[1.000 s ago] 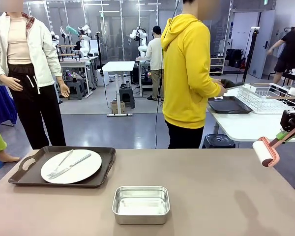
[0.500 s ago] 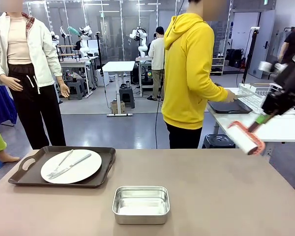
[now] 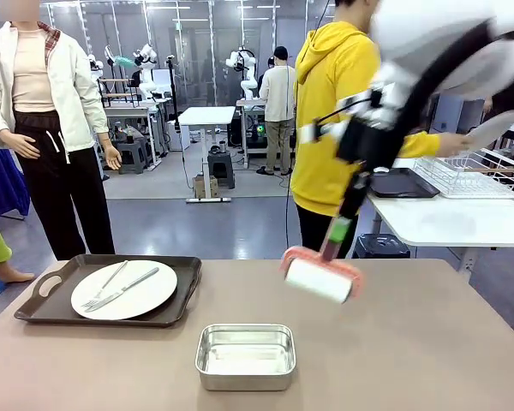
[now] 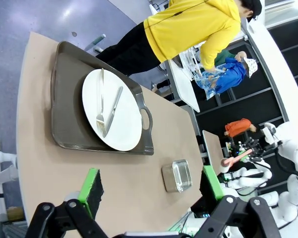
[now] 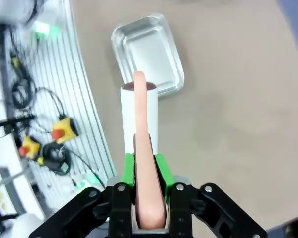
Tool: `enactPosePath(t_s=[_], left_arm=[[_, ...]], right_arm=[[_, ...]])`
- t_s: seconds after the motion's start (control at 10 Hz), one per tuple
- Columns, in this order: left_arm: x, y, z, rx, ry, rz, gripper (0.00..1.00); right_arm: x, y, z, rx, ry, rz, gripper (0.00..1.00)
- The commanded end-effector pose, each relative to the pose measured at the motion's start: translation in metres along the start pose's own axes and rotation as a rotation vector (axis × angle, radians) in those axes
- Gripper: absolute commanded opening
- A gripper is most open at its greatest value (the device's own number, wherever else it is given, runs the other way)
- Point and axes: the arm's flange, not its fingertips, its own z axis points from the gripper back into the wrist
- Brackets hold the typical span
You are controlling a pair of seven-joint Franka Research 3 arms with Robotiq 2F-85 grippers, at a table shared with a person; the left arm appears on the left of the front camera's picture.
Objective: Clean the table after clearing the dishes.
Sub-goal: Place the Lint Roller back on top of the Airtight Container.
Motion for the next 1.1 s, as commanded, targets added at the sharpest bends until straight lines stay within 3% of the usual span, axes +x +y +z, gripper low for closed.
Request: enactPosePath(t_s=[0.0, 0.2, 0.4, 0.5, 0.6, 1.0], left_arm=[[0.0, -0.002, 0.003, -0.012, -0.002, -0.008, 1.0], [0.0, -0.002, 0.003, -0.012, -0.002, -0.008, 1.0], [0.0, -0.002, 0.003, -0.012, -0.002, -0.008, 1.0], [0.0, -0.002, 0.003, -0.012, -0.002, -0.008, 1.0], [0.0, -0.002, 0.003, -0.012, -0.002, -0.008, 1.0], [0.0, -0.002, 0.003, -0.012, -0.002, -0.008, 1.0]], right_arm=[[0.037, -0.011, -0.017, -0.042, 0.143, 0.184, 0.22], [0.074, -0.006, -0.057, -0.028, 0.217, 0.29, 0.22], [0.105, 0.006, -0.083, -0.079, 0.21, 0.411, 0.22], [0.106, 0.006, -0.084, -0.13, 0.201, 0.389, 0.22], [0.096, 0.004, -0.084, -0.039, 0.227, 0.341, 0.22], [0.096, 0.004, -0.084, -0.039, 0.227, 0.341, 0.22]])
